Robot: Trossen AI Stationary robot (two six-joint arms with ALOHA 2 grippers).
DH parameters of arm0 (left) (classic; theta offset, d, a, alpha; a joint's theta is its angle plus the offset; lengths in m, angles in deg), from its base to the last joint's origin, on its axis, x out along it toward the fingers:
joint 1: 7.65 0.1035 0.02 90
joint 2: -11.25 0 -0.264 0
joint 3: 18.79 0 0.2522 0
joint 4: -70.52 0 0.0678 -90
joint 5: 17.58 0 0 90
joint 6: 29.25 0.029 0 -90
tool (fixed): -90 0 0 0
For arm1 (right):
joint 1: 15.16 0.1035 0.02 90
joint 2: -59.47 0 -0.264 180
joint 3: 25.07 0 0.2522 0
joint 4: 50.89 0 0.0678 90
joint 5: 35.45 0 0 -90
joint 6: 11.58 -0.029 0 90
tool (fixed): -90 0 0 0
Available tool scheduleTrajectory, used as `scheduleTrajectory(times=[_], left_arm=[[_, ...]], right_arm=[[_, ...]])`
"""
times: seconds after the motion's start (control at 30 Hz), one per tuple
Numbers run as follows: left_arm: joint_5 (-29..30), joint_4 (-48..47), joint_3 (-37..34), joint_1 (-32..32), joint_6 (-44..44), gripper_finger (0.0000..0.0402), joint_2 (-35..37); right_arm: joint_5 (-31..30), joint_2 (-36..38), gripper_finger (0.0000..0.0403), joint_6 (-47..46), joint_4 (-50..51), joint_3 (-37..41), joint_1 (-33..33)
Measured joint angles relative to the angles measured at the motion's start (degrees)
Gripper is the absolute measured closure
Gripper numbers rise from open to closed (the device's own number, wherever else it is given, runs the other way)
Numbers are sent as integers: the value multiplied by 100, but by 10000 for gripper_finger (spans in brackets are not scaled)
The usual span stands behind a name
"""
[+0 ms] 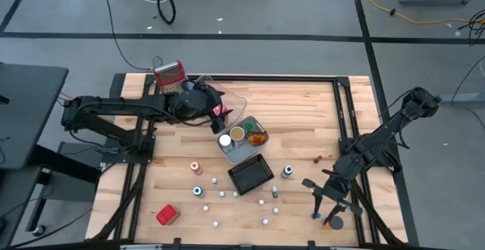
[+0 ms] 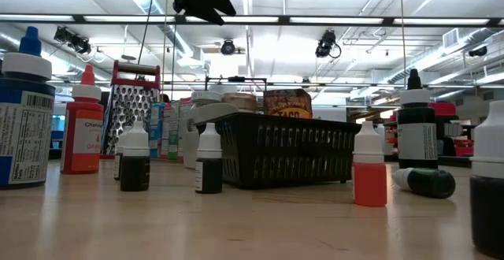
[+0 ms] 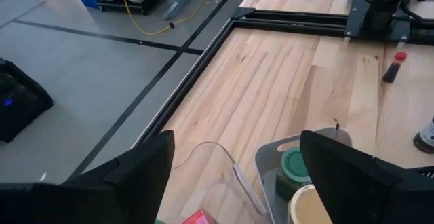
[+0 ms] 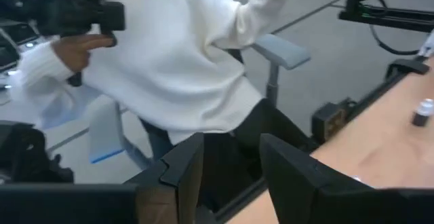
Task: Pick & Place Kitchen Items
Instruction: Put the black seasoning bottle into the white bin
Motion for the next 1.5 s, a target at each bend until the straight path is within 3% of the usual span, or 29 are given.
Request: scheduleTrajectory(times=[0.13,0.27,0.47,0.73,0.97,1.2,1.5], left_arm=[[1,10,0,1,236,74,-1],[0,10,0,1,286,74,0],[0,8,0,0,243,74,0],[0,7,0,2,239,74,-1],[2,8,0,2,239,74,0],[9,8,0,2,237,74,0],[18,9,0,0,237,74,0]], right_arm=[[26,-2,210,45,165,0,64],[447,-4,176,267,257,0,246],[458,-7,152,570,124,178,910],[-470,-22,149,709,-1550,1466,1471],[-453,-68,150,787,-2490,2240,1479],[-446,-378,155,993,-2851,2413,1501],[-234,-1332,168,879,-3440,2411,1627]])
